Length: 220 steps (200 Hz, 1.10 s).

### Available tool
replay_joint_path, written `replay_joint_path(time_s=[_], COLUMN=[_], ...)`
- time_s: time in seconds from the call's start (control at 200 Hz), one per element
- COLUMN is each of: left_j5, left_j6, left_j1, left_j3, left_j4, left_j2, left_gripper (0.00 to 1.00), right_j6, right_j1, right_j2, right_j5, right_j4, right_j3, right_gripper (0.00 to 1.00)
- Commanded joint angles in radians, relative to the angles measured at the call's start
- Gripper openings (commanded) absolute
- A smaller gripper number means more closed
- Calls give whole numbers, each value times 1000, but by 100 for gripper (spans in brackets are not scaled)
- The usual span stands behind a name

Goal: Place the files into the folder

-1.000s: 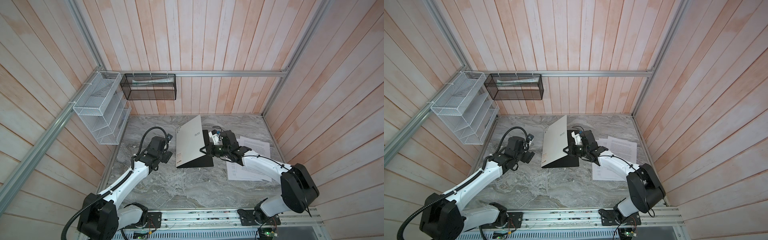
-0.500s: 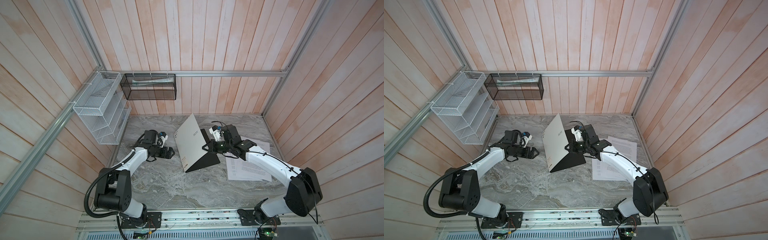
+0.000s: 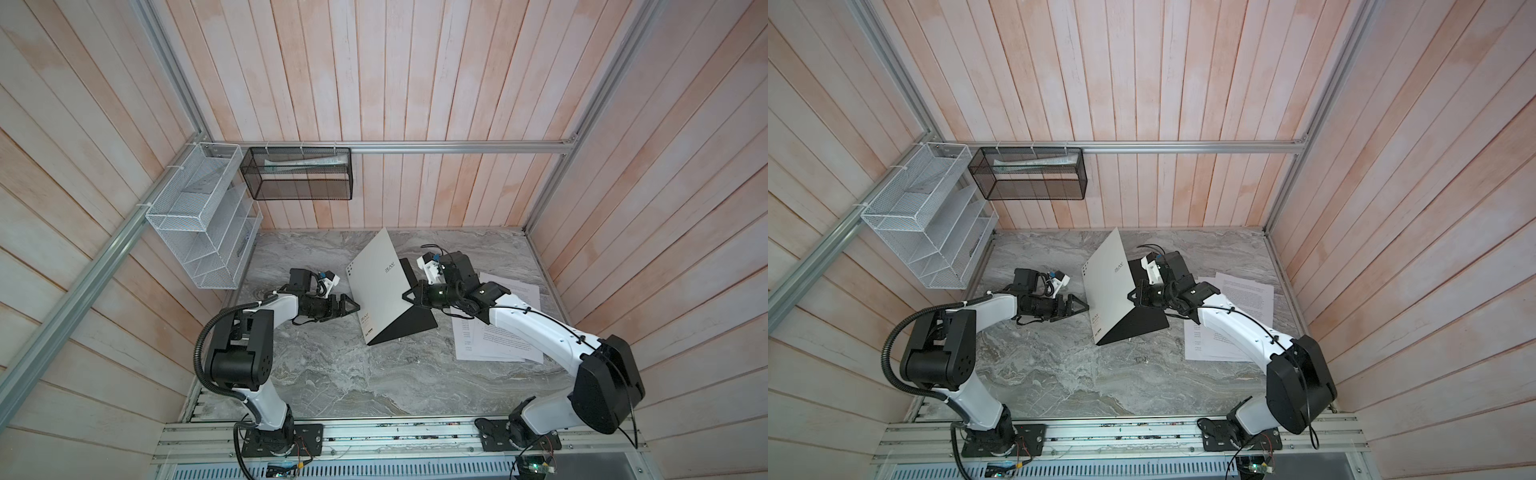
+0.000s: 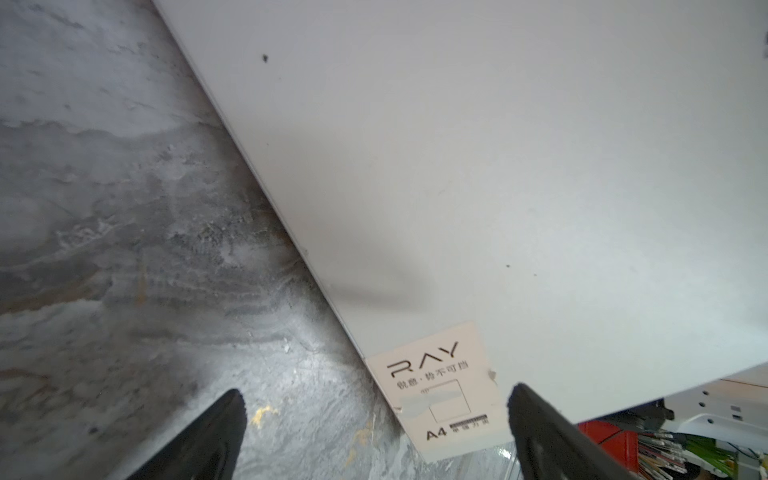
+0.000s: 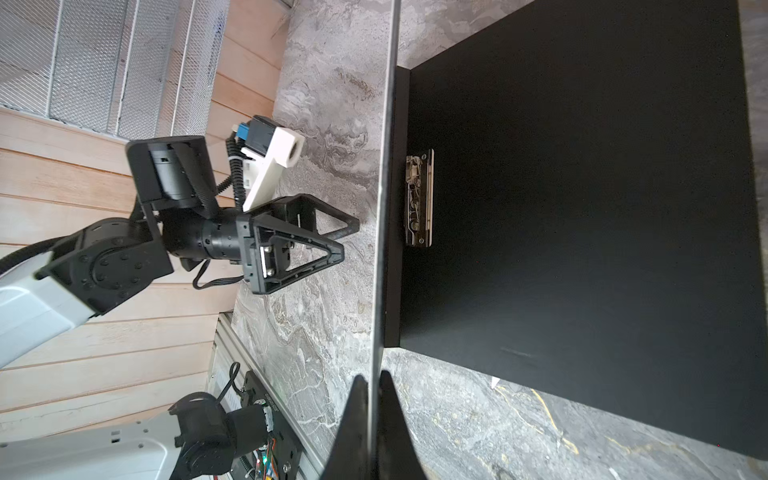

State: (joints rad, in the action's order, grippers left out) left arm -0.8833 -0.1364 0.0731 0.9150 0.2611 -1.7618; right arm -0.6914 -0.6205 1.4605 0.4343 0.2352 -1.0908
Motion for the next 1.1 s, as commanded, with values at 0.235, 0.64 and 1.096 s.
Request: replay_joint_path(time_s=[0.235, 0.64, 1.096], left_j5=[-141, -143, -184], left_j6=[-113, -221, -148], left_j1=[29, 89, -24], left_j3=[70, 171, 71], left_j4=[-157, -277, -191], left_j2=[-126, -217, 10], left_gripper=[100, 100, 100], right_j6=[-31, -27, -24], right_j1=[-6, -5, -17], right_j2=[-57, -49, -8], right_j5=[-47, -75, -66], right_j4=[-47, -17, -13], right_j3=[33, 19, -58], right_gripper=[0, 0, 5])
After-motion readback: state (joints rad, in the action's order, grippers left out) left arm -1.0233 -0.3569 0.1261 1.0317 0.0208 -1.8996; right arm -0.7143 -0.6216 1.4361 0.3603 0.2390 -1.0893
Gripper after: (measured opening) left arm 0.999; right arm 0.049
